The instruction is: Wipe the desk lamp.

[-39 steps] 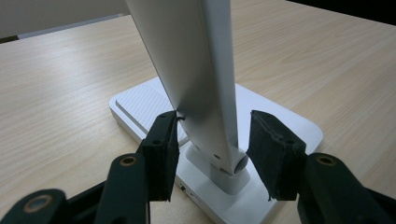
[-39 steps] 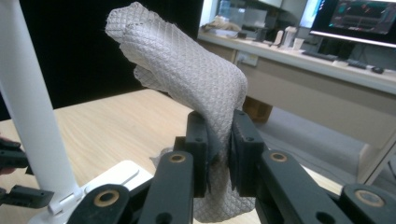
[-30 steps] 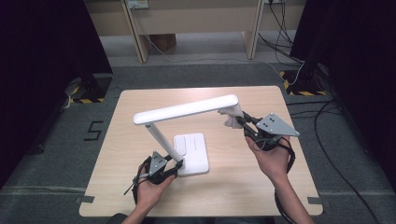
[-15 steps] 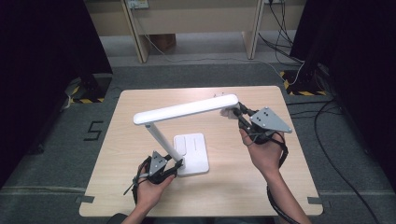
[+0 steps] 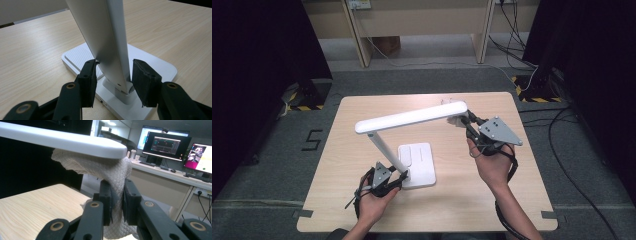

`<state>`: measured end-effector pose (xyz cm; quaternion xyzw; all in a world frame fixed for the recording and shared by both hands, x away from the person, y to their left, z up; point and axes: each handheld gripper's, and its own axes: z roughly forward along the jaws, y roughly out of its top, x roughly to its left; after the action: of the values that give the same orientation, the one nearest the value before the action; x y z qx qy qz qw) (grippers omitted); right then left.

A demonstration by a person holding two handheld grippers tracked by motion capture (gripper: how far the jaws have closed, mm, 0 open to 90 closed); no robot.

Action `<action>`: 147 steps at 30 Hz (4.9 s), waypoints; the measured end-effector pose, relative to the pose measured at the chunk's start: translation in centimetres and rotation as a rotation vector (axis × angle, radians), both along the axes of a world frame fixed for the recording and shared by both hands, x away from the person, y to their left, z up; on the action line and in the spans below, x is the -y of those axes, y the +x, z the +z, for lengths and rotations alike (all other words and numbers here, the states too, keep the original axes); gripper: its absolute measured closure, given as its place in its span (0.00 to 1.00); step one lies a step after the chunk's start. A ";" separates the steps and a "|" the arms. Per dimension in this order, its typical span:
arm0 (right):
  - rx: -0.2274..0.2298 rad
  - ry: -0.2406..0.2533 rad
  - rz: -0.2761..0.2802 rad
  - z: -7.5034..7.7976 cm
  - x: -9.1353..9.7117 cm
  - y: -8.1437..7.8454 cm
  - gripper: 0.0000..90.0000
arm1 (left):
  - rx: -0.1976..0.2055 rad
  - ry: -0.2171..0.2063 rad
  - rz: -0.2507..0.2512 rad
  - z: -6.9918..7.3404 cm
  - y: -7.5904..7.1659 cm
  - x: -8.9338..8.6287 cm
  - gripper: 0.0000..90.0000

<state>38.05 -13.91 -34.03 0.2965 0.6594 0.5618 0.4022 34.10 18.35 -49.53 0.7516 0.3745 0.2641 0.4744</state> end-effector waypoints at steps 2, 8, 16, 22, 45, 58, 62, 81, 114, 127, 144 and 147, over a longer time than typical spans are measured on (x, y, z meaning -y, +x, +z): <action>0.005 -0.001 -0.002 0.0 0.0 -0.2 0.89 | 0.000 0.003 0.000 0.0 0.0 0.0 0.61; 0.007 0.006 -0.002 0.0 0.1 -0.5 0.89 | 0.000 0.006 -0.001 0.0 0.0 0.1 0.61; 0.017 0.015 -0.008 -0.1 -0.1 -0.4 0.89 | 0.000 0.010 -0.001 0.0 0.0 0.1 0.61; 0.019 0.019 -0.010 -0.1 -0.1 -0.4 0.89 | -0.001 0.012 0.000 0.1 0.0 0.1 0.61; 0.035 0.045 -0.021 -0.5 -0.5 -0.6 0.89 | -0.001 0.016 -0.001 0.1 0.0 0.1 0.61; 0.044 0.053 -0.025 -0.7 -0.9 -0.9 0.89 | 0.005 0.025 -0.002 0.1 0.0 0.2 0.61; 0.055 0.059 -0.027 -0.9 -1.1 -1.0 0.90 | 0.005 0.026 -0.002 0.1 0.0 0.2 0.61; 0.073 0.118 -0.048 -1.6 -2.3 -1.1 0.90 | 0.009 0.027 0.000 0.0 -0.1 0.2 0.61; 0.103 0.200 -0.061 -2.7 -3.9 -1.9 0.90 | 0.009 0.028 0.002 -0.1 -0.1 0.4 0.62; 0.114 0.208 -0.059 -3.0 -4.5 -2.4 0.89 | 0.009 0.027 0.003 -0.1 0.0 0.4 0.62; 0.114 0.233 -0.050 -3.2 -5.1 -3.0 0.90 | 0.010 0.029 0.002 -0.2 0.0 0.5 0.62; 0.121 0.227 -0.048 -3.2 -5.2 -3.0 0.89 | 0.010 0.029 0.002 -0.2 0.0 0.5 0.62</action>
<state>35.05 -8.72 -37.24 0.3214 0.5588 0.6399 0.4182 34.05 17.87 -49.71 0.7567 0.3689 0.2737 0.4652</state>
